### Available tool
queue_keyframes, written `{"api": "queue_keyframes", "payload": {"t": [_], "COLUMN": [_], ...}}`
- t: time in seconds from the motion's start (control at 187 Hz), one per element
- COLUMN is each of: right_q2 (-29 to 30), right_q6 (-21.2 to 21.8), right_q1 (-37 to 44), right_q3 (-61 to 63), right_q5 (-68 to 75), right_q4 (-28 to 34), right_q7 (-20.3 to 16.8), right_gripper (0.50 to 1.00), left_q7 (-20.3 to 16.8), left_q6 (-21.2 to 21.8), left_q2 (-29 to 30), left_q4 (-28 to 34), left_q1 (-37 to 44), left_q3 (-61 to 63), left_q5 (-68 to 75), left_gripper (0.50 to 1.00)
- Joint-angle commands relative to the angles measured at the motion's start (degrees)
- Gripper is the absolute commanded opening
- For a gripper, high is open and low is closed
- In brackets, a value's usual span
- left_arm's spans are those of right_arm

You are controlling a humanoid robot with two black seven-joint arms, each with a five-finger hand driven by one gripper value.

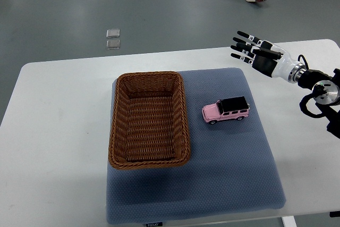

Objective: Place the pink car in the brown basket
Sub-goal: 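Move the right hand toward the pink toy car beside the basket, then lower the right hand over the pink car and close fingers around it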

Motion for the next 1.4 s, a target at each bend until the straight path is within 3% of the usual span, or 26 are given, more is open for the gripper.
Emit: {"api": "queue_keyframes", "payload": {"t": [0.0, 0.389, 0.651, 0.992, 1.286, 1.393], "right_q2": [0.26, -0.8, -1.94, -3.61, -6.51, -7.21], "right_q6": [-0.09, 1.85, 3.45, 3.45, 3.45, 3.45], "right_q1": [0.01, 0.72, 3.18, 4.85, 4.32, 4.5], "right_q3": [0.0, -0.88, -1.14, -1.23, -5.62, -9.49], "right_q5": [0.0, -1.49, -13.18, -43.68, -63.45, -66.18], "right_q4": [-0.01, -0.01, 0.08, 1.66, 10.45, 12.39], "right_q7": [0.0, 0.0, 0.7, 13.71, 24.87, 26.89], "right_gripper": [0.917, 0.917, 0.917, 0.915, 0.915, 0.917], "left_q7": [-0.36, -1.33, -1.33, -1.33, -1.33, -1.33], "left_q6": [0.0, -0.18, 0.0, 0.0, 0.0, 0.0], "left_q2": [0.0, 0.0, 0.0, 0.0, 0.0, 0.0], "left_q4": [-0.25, 0.19, 0.1, 0.19, 0.28, 0.19], "left_q1": [0.0, 0.08, 0.08, 0.08, 0.08, 0.08], "left_q3": [0.01, -0.16, -0.07, -0.16, -0.07, -0.16], "left_q5": [0.0, 0.0, 0.0, 0.0, 0.0, 0.0], "left_gripper": [1.0, 1.0, 1.0, 1.0, 1.0, 1.0]}}
